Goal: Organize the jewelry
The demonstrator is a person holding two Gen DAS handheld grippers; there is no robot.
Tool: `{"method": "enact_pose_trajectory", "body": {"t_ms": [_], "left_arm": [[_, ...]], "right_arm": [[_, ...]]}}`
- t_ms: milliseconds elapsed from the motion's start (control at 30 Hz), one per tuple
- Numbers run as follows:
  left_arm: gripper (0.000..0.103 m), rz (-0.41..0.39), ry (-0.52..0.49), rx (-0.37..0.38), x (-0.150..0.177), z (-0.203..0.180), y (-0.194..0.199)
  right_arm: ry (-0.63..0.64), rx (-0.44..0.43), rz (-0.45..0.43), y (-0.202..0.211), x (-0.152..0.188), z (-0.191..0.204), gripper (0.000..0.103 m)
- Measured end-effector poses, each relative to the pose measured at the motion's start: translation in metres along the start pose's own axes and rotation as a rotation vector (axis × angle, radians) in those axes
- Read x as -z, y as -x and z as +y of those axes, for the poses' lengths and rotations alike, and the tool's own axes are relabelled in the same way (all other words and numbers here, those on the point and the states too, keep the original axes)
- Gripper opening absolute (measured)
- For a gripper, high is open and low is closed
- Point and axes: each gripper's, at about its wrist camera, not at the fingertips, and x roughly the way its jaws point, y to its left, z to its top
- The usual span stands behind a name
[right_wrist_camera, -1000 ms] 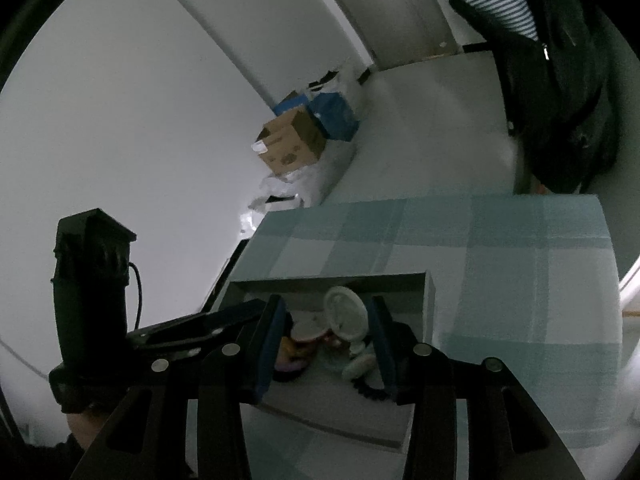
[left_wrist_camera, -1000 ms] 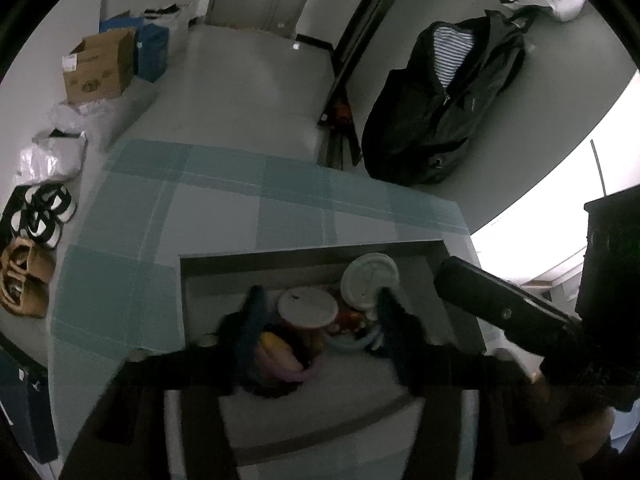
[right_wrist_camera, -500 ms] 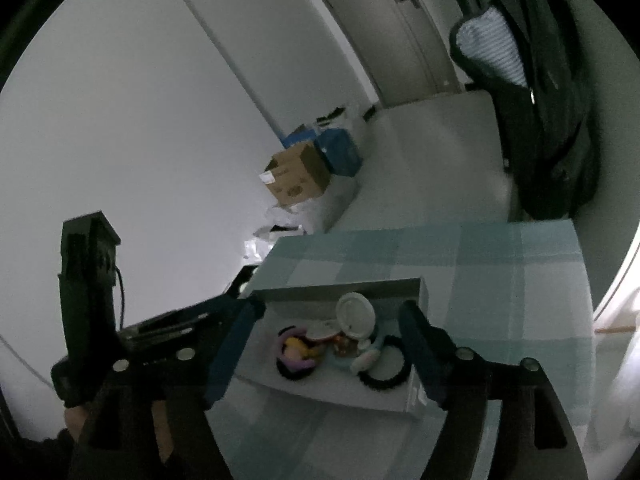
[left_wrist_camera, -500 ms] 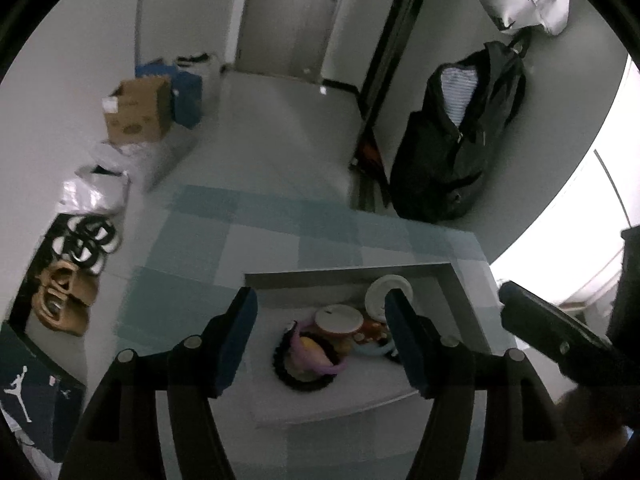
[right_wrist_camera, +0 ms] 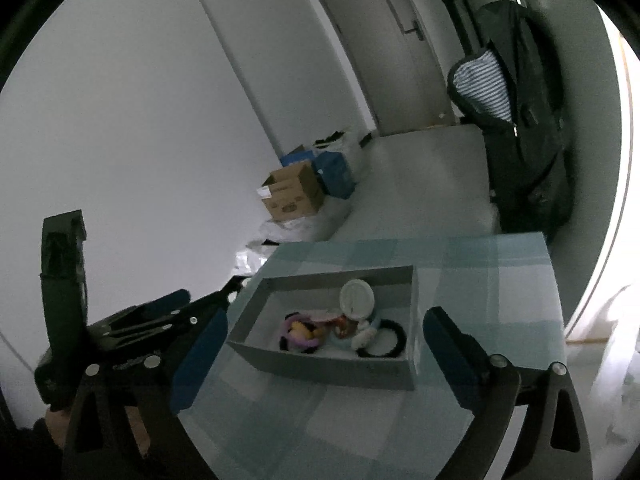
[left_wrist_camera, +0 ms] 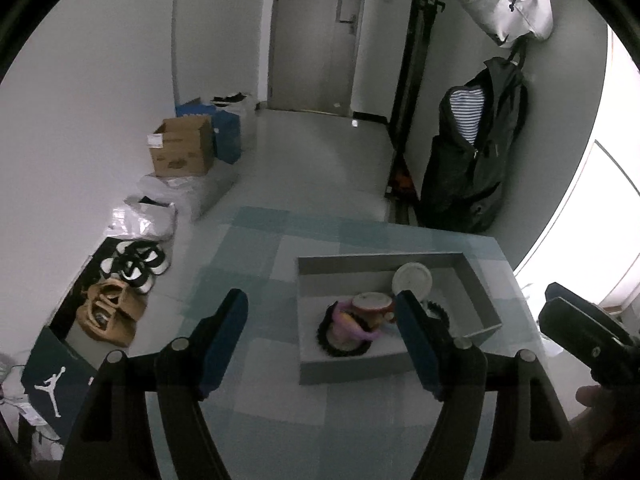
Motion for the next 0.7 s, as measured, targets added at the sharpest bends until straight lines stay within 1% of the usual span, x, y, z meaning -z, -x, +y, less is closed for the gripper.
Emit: {"method": "enact_pose_trajectory", "body": {"t_ms": [100,233,333,533,700], "left_arm": [[0.072,-0.023,0.002,-0.014,0.005,0.001,0.010],[0.073,-0.033,-0.001,-0.026,0.012,0.001,0.018],[0.073,-0.043,-0.011,-0.034,0.016,-0.002,0.023],[0.073,-0.023,-0.035,-0.039,0.029,-0.009,0.026],[0.073,-0.029,-0.053,-0.047,0.034,-0.014,0.030]], "right_arm": [[0.014,0.009,-0.001,0.005,0.005,0.006,0.100],[0.039,0.017,-0.012,0.016,0.013,0.014,0.101],[0.034,0.019,-0.023,0.024,0.018,0.017,0.101],[0.018,0.022,-0.042,0.036,0.023,0.019,0.103],[0.010,0.033,-0.049,0.042,0.026,0.017,0.103]]}}
